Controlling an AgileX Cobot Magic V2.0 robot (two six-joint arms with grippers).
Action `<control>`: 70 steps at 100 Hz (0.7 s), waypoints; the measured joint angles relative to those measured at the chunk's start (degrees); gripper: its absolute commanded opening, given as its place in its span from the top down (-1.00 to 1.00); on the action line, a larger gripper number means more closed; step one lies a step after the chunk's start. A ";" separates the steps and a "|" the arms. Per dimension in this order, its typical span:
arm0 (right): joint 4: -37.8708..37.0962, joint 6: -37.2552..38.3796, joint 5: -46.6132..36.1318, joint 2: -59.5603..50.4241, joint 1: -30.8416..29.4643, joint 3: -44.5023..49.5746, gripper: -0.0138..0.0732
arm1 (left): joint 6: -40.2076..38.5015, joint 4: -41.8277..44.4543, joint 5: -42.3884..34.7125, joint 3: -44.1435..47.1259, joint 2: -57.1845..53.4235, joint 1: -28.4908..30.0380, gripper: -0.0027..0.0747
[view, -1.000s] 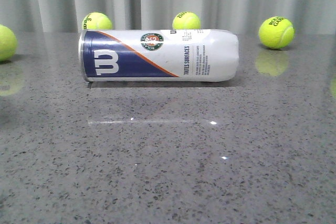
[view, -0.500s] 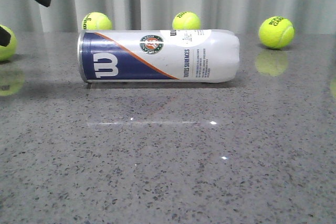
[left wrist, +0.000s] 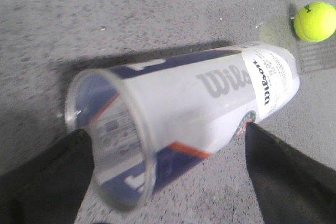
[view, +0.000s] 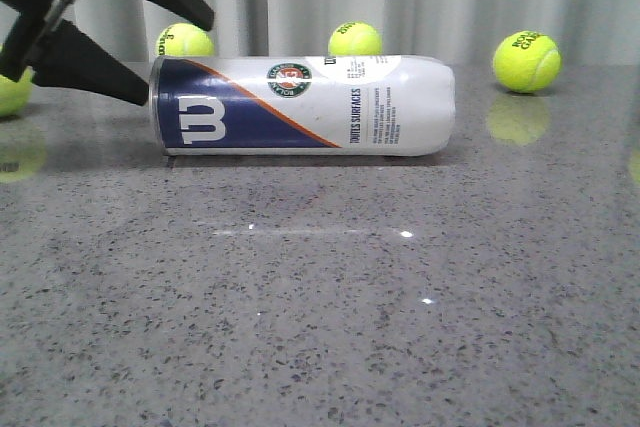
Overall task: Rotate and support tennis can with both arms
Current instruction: 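Lower the left gripper onto the can's open end and grasp it, then lift the can's open end with the left gripper, tilting it upright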
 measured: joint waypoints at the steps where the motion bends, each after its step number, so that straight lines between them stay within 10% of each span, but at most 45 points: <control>1: 0.00 0.00 0.00 0.00 0.00 0.00 0.83 | 0.00 -0.12 -0.13 -0.16 0.19 -0.29 -0.53; 33: 0.00 0.00 0.00 0.00 0.00 0.00 0.83 | 2.09 -4.87 0.37 -4.44 6.67 -4.89 -0.42; 70: 0.10 -0.09 -0.09 0.00 0.00 0.00 0.83 | 2.69 -8.90 2.53 -4.71 6.60 -5.36 0.89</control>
